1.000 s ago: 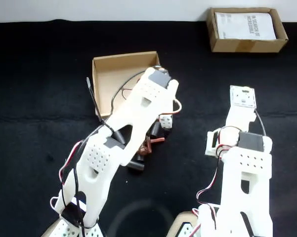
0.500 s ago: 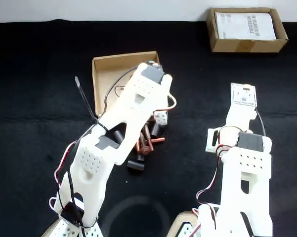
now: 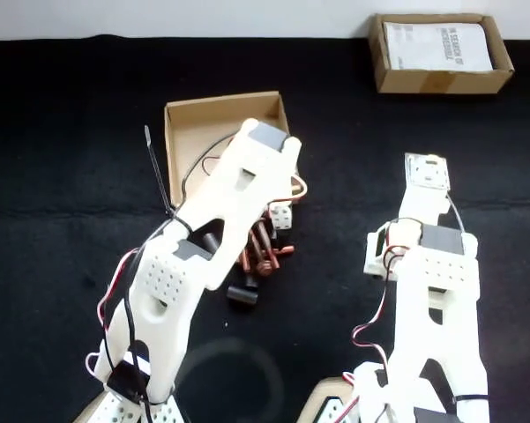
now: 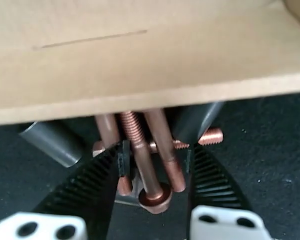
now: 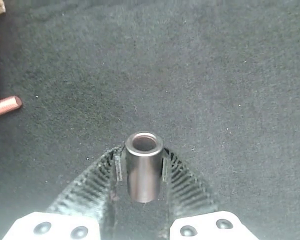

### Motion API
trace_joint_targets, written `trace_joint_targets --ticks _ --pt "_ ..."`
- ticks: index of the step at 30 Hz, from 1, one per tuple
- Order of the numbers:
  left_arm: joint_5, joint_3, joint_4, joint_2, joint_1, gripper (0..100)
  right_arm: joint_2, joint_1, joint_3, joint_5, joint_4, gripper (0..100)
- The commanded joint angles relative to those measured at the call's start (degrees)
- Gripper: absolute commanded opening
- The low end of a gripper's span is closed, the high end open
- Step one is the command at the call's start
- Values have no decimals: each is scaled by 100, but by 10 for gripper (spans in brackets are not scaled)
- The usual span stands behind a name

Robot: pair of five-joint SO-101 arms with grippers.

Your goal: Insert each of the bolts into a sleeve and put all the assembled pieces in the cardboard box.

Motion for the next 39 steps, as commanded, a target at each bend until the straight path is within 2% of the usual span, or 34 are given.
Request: trace_joint_targets --ticks 1,7,12,18,28,30,35,39 --pt "9 -470 9 286 -171 196 22 57 -75 26 -66 8" --pt "18 -1464 9 1156 -189 181 31 66 -48 35 -66 8" --pt "18 -2299 44 1569 -224 2 40 66 -22 35 -66 8" --pt "9 -2492 53 1130 -198 30 40 66 -31 35 -66 8" --pt "-53 -1516 53 409 -198 37 40 66 -66 44 -66 8" --pt "-264 -1165 53 171 -127 82 40 66 -66 44 -66 8" --pt "-360 -84 44 -523 198 291 40 66 -75 44 -66 8" --pt "-360 207 26 -752 303 375 40 66 -75 44 -66 8"
